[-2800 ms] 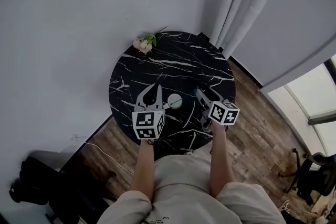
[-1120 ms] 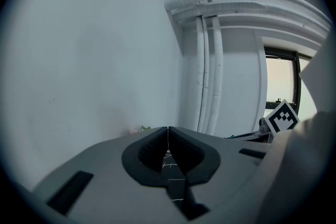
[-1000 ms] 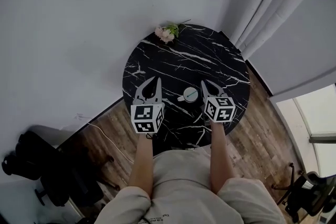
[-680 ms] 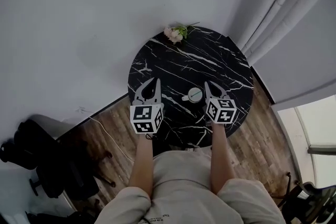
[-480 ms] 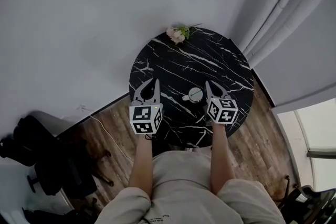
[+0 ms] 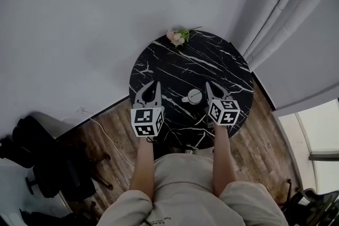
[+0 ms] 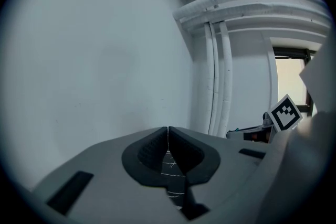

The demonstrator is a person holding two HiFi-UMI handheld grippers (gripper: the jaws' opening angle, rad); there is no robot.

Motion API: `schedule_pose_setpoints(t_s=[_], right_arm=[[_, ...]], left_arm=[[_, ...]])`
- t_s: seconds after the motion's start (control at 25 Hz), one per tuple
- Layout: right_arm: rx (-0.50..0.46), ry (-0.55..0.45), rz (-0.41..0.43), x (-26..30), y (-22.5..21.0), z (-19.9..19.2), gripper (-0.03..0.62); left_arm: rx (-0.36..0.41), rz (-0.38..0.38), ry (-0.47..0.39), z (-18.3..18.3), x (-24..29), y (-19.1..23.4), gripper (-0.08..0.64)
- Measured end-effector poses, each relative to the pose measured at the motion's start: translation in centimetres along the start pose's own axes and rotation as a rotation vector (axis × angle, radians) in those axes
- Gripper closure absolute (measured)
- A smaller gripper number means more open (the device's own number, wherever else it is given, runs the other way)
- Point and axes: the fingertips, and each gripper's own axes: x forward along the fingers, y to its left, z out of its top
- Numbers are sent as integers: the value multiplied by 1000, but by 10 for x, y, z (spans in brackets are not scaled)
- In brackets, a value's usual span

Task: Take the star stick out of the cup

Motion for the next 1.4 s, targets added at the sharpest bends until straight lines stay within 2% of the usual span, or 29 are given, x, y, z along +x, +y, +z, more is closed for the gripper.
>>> schedule_pose_setpoints(t_s=[0.56,1.4], right_arm=[[-33,-42,41,-19,7,25,549],[-64,-101,41,-52,0,57,549]], left_arm=[[11,-8,5,-1,-6,-20,537],[60,-43,4,4,-10,-53,537]])
